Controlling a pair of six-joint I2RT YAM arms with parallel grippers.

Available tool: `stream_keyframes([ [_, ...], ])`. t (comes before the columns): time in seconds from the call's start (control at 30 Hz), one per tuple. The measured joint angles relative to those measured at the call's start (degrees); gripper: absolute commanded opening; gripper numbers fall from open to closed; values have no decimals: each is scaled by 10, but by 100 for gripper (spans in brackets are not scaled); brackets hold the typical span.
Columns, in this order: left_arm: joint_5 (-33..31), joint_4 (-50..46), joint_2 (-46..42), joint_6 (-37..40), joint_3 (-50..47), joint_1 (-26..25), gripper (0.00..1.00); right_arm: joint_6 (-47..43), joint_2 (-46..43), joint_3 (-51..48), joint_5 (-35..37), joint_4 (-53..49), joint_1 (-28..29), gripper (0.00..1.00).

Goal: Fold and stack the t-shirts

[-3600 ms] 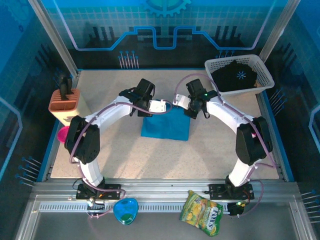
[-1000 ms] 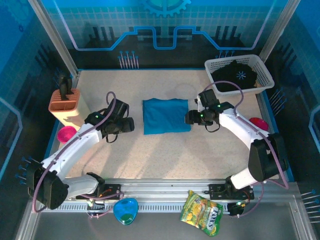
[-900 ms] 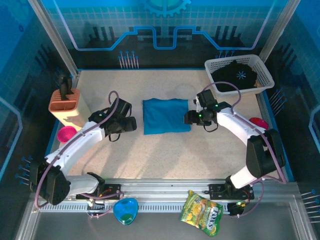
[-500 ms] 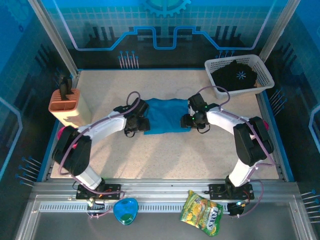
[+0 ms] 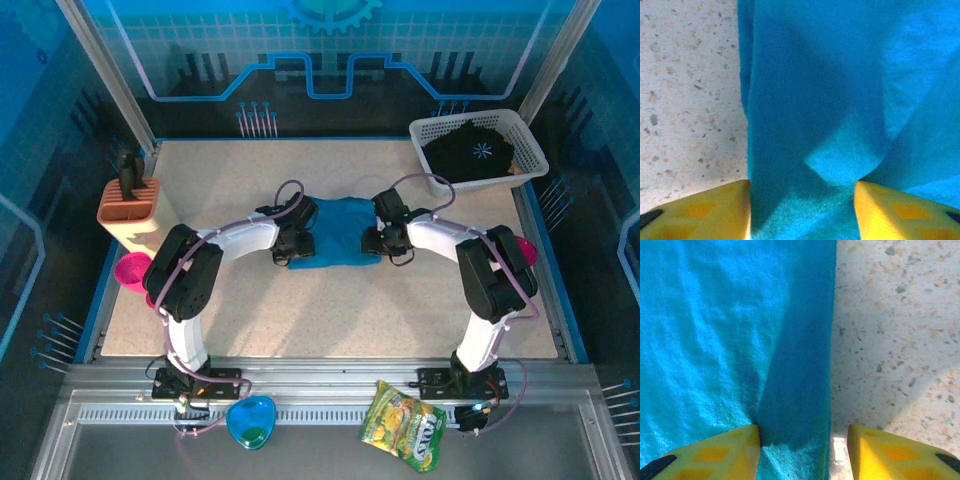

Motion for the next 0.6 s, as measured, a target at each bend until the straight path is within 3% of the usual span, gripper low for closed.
stream_keyframes([
  [0.23, 2, 14, 38, 0, 25, 0, 36, 6, 19, 5, -9, 15, 0, 34],
  [0.43, -3, 24, 53, 1, 38, 0, 18, 10, 25, 7, -17, 32, 4, 14],
  [0.53, -5, 24, 60, 7, 49, 0, 13, 8, 34, 19, -19, 34, 4, 1],
  [0.6, -8, 24, 67, 14, 60, 2, 13, 6, 43, 30, -19, 35, 4, 0],
])
